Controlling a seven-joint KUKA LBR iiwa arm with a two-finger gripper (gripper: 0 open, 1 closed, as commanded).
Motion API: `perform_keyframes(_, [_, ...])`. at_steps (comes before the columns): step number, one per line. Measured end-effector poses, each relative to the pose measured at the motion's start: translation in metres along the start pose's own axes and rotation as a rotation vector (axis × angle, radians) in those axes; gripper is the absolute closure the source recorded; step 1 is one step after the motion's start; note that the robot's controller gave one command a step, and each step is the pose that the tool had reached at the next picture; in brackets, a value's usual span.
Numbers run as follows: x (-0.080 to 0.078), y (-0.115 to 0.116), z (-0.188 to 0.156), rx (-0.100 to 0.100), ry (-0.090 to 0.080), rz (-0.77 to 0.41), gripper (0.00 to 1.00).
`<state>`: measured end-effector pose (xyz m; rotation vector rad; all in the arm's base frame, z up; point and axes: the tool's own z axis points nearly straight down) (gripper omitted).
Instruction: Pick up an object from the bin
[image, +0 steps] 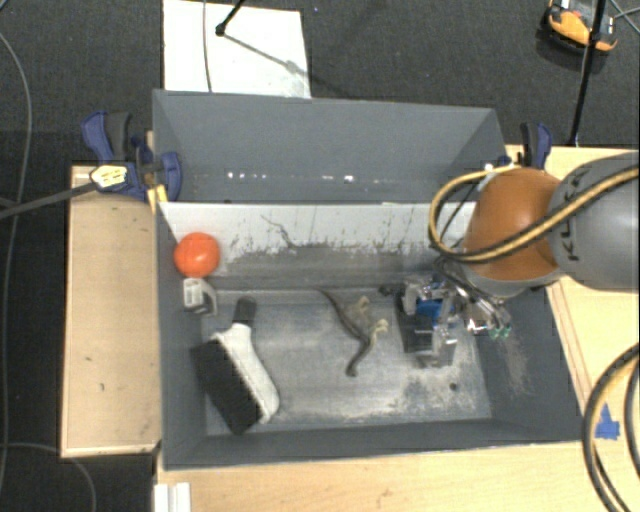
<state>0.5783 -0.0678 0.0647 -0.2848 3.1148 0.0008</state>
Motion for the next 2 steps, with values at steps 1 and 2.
perform_keyframes(1, [0.0009, -0.0088, -0.0027, 0.002, -0.01, 0.085, 0.0])
perform_keyframes(2, [-0.0008, -0.0151, -0.0055, 0.002, -0.011, 0.126, 0.0])
